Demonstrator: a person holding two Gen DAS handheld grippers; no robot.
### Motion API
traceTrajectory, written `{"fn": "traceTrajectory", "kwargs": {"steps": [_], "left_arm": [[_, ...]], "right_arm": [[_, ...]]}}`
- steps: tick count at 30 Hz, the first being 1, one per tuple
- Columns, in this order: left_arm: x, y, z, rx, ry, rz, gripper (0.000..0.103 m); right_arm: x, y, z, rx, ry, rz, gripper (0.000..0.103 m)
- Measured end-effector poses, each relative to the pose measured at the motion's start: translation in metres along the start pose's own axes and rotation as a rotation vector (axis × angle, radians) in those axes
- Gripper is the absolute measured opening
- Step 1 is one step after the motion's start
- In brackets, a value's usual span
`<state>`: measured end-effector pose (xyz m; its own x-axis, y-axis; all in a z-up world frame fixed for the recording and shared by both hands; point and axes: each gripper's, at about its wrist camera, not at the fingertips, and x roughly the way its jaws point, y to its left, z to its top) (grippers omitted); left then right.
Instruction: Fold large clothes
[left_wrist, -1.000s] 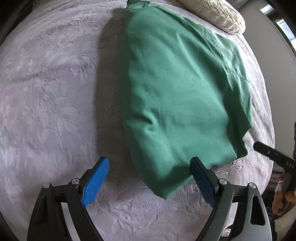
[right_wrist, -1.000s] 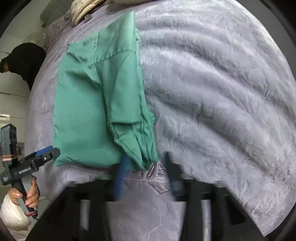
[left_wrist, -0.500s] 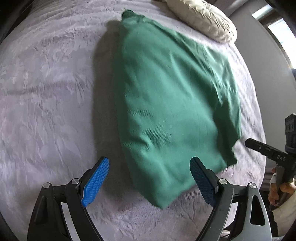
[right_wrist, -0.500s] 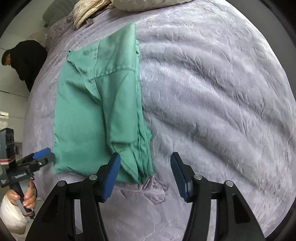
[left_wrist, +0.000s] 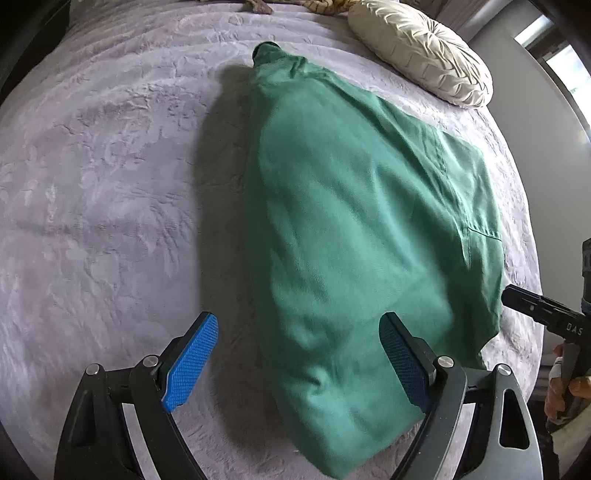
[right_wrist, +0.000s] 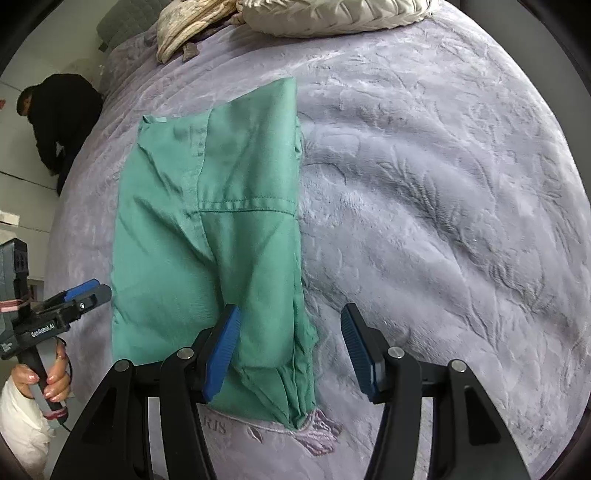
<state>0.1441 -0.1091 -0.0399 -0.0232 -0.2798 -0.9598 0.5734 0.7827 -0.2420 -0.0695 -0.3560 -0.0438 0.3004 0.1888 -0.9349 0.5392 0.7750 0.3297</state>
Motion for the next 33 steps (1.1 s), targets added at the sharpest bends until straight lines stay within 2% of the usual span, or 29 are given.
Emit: {"fn": "traceTrajectory", "kwargs": {"steps": [7,10,24,29,31,32,33], "left_arm": [[0.001,-0.019,0.006,0.023,-0.062,0.073,0.09],[0.001,-0.024,0.007,0.017,-0.062,0.104,0.09],[0.002,-0.015,-0.004,-0.015,-0.013,0.073,0.09],[0.0,-0.017,-0.008,-0.022,-0.012,0.112,0.09],[-0.001,-0.018,-0.01,-0.028,-0.013,0.141,0.09],[-0.002,-0.019,-0.011,-0.032,-0.012,0.151,0.09],[-0.002,-0.02,-0.012,-0.037,-0.01,0.16,0.09]], "right_arm": [[-0.006,0.007,0.008,-0.01,-0.017,-0.058,0.061],[-0.007,0.011,0.01,-0.012,-0.02,-0.08,0.061],[-0.006,0.018,0.01,0.005,-0.007,-0.113,0.061],[-0.007,0.019,0.007,0.013,-0.002,-0.142,0.061],[-0.008,0.021,0.006,0.013,-0.001,-0.152,0.082],[-0.01,0.023,0.005,0.008,-0.007,-0.159,0.087],[-0.011,0.024,0.004,0.002,-0.01,-0.165,0.087]]}}
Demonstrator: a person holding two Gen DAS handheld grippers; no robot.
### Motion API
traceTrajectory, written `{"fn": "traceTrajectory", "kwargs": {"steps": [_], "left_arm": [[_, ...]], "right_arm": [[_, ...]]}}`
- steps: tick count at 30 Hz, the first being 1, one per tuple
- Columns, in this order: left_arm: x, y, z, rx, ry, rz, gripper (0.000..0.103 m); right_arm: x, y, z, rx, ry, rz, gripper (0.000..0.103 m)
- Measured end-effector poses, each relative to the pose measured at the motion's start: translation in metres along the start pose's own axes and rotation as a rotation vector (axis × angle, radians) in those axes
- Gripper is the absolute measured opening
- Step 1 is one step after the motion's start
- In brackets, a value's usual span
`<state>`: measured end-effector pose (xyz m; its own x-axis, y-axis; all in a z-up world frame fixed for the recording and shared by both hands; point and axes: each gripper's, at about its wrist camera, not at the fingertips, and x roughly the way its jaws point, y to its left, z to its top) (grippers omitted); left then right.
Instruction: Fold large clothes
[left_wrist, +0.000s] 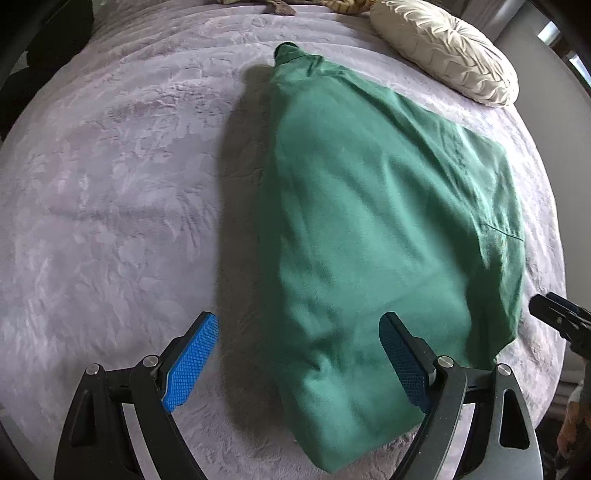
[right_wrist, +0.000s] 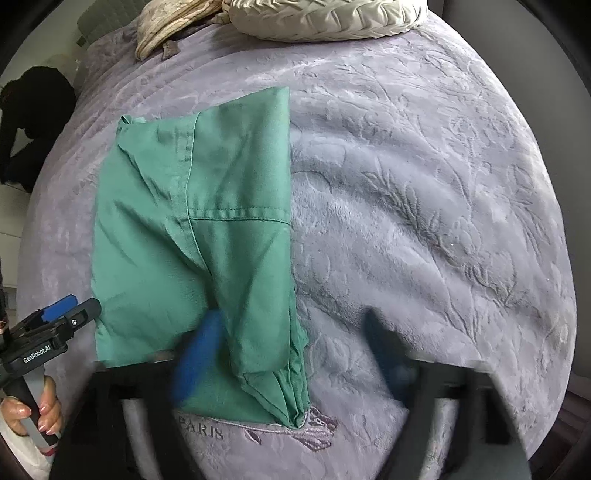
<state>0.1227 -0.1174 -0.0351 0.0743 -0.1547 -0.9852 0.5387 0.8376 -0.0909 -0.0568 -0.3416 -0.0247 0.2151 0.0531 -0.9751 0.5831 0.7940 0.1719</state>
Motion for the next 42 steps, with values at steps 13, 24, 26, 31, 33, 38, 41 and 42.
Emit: {"fn": "traceTrajectory", "kwargs": {"steps": [13,24,26,31,33,38,41,42], "left_arm": [[-0.022,-0.019,-0.019,0.016,-0.022,0.062,0.09],[-0.024,-0.018,-0.021,0.007,-0.013,0.053,0.09],[-0.024,-0.018,-0.022,0.007,-0.012,0.048,0.09],[-0.027,-0.023,-0.025,0.018,-0.014,0.046,0.09],[-0.028,-0.025,-0.026,0.022,-0.016,0.053,0.09],[-0.03,-0.029,-0.027,0.024,-0.018,0.075,0.09],[-0.032,-0.033,-0.027,0.031,-0.023,0.081,0.09],[-0.032,-0.034,-0.027,0.034,-0.025,0.081,0.09]], "right_arm": [[-0.016,0.013,-0.014,-0.008,0.0,-0.032,0.088],[-0.021,0.015,-0.018,0.003,-0.003,-0.044,0.088],[-0.022,0.016,-0.018,0.003,-0.003,-0.043,0.088],[-0.024,0.017,-0.02,0.001,-0.008,-0.042,0.088],[-0.025,0.017,-0.02,0.001,-0.009,-0.042,0.088],[-0.026,0.018,-0.021,0.001,-0.011,-0.043,0.088],[-0.028,0.017,-0.022,0.004,-0.013,-0.045,0.088],[-0.028,0.016,-0.022,0.005,-0.013,-0.045,0.088]]}}
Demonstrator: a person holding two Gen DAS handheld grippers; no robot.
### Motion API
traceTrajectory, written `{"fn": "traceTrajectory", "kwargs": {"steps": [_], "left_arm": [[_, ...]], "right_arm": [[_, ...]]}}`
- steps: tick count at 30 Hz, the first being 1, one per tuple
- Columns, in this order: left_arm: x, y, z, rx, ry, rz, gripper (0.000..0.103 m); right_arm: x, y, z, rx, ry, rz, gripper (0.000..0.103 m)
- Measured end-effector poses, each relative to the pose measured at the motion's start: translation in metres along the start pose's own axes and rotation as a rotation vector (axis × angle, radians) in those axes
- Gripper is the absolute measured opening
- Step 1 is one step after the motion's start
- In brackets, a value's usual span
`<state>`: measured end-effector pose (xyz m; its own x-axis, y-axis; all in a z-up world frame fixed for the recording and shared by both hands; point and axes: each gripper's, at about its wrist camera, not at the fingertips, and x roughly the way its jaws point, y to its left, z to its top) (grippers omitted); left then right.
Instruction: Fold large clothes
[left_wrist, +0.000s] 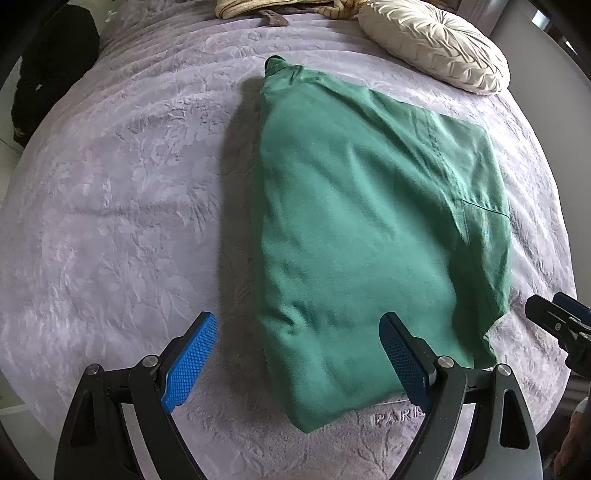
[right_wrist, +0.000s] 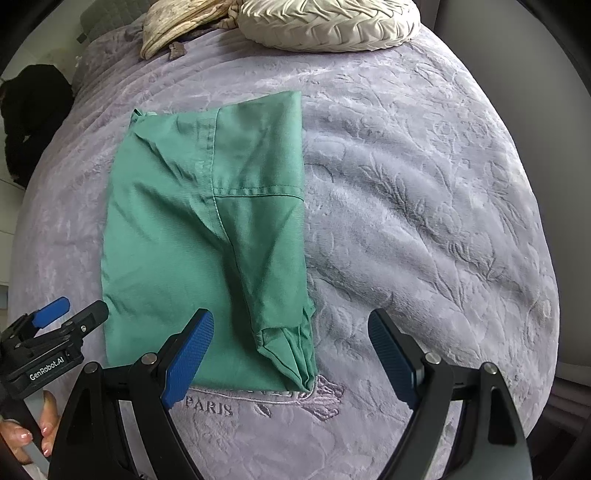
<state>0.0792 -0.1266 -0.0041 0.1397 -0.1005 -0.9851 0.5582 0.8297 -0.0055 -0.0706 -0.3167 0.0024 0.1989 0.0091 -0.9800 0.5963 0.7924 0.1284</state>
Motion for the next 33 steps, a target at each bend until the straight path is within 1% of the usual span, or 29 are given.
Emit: {"fn": "traceTrajectory", "kwargs": {"steps": [11,20,33], "left_arm": [[-0.004,-0.002,0.0,-0.006,-0.01,0.014,0.09],[-0.006,-0.003,-0.003,-0.004,-0.007,-0.006,0.09],[-0.007,-0.003,-0.004,-0.008,-0.007,-0.009,0.09]], "right_arm": [[-0.002,0.0,-0.001,-0.001,-0.004,0.0,0.088],[-0.007,0.01,-0.003,-0.024,-0.016,-0.007,0.088],[-0.007,0.016,-0.004,-0.029,-0.015,-0.003,0.088]]}}
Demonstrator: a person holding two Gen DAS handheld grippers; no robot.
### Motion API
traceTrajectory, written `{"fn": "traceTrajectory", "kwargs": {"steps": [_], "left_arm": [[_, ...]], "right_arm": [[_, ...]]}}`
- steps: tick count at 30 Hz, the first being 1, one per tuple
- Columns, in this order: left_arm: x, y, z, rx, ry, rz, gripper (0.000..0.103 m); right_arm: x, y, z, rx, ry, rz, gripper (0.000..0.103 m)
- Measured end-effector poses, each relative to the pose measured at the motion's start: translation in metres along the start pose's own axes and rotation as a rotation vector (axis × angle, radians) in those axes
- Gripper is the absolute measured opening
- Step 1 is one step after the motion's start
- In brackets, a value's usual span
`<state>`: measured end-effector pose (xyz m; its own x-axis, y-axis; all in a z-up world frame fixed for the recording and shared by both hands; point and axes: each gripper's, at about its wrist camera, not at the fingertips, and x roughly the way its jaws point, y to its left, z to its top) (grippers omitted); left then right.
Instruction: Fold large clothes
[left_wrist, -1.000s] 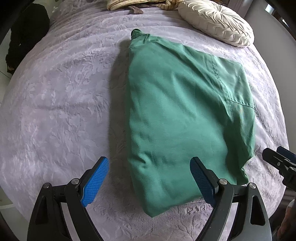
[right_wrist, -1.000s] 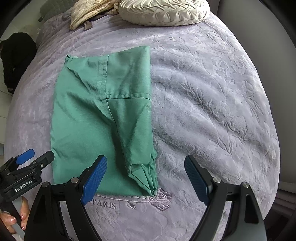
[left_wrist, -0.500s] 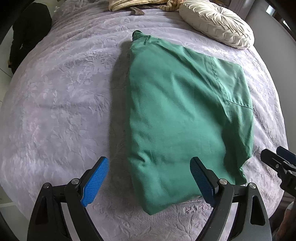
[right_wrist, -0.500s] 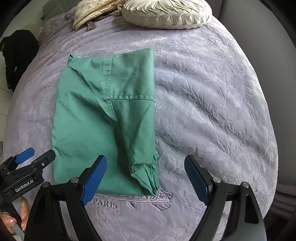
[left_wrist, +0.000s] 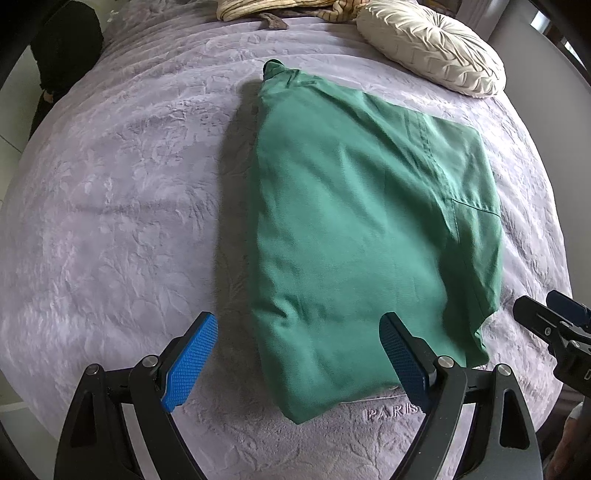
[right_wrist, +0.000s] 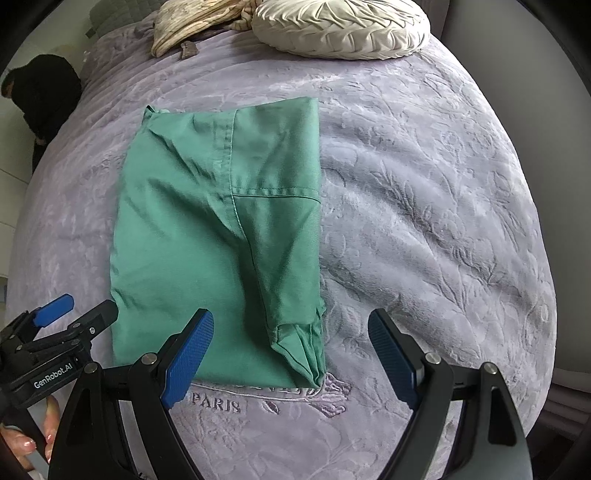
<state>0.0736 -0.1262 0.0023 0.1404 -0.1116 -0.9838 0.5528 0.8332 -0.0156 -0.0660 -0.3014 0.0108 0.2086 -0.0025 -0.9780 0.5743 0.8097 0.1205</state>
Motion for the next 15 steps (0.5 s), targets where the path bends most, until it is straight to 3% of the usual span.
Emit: {"fn": "traceTrajectory", "kwargs": {"steps": [15], "left_arm": [[0.0023,0.0005,-0.0004,-0.003,0.007,-0.002,0.09]], "right_arm": [[0.0005,0.0046,0.0007,-0.001,0.002,0.001,0.088]]}}
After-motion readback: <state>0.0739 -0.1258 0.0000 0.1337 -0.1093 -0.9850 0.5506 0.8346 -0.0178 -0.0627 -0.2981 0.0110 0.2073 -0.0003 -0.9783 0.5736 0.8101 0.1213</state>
